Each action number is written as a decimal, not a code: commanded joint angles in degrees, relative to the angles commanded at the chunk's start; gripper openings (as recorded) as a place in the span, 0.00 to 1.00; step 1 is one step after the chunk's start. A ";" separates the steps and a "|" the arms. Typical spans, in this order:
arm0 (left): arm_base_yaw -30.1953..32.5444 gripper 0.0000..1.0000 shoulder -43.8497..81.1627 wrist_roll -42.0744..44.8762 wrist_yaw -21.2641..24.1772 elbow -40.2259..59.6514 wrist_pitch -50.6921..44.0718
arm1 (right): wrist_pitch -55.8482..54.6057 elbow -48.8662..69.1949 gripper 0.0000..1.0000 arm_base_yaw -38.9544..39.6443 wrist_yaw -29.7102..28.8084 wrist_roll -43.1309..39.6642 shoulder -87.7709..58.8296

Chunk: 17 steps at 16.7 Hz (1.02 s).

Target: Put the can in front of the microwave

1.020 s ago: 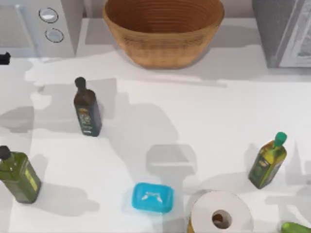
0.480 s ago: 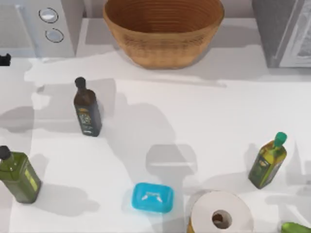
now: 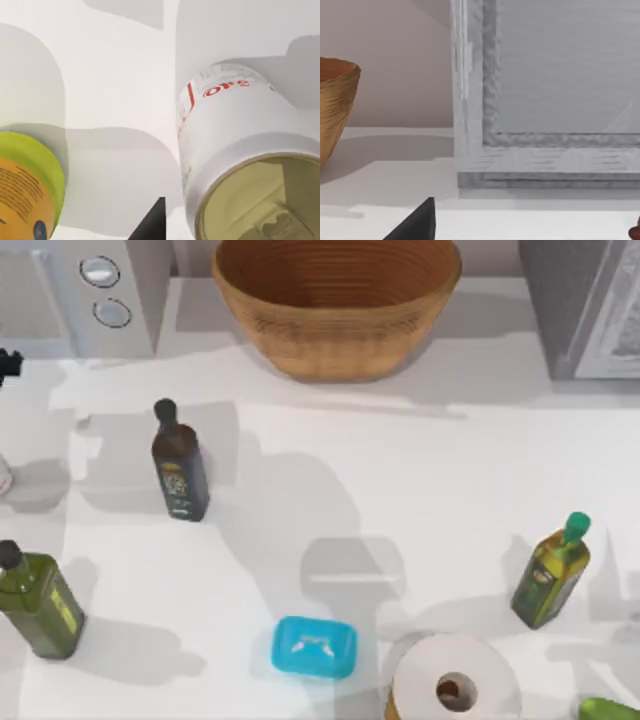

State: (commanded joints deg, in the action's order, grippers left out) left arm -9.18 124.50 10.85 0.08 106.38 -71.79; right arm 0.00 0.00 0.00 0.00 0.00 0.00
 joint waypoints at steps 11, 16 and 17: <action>0.08 1.00 0.08 0.02 0.02 0.23 -0.23 | 0.00 0.00 1.00 0.00 0.00 0.00 0.00; 0.09 1.00 0.27 -0.04 -0.02 7.69 -7.71 | 0.00 0.00 1.00 0.00 0.00 0.00 0.00; 0.10 1.00 0.18 -0.06 -0.03 8.70 -8.70 | 0.00 0.00 1.00 0.00 0.00 0.00 0.00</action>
State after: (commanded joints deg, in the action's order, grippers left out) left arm -9.08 124.69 10.79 0.05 115.08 -80.49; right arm 0.00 0.00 0.00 0.00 0.00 0.00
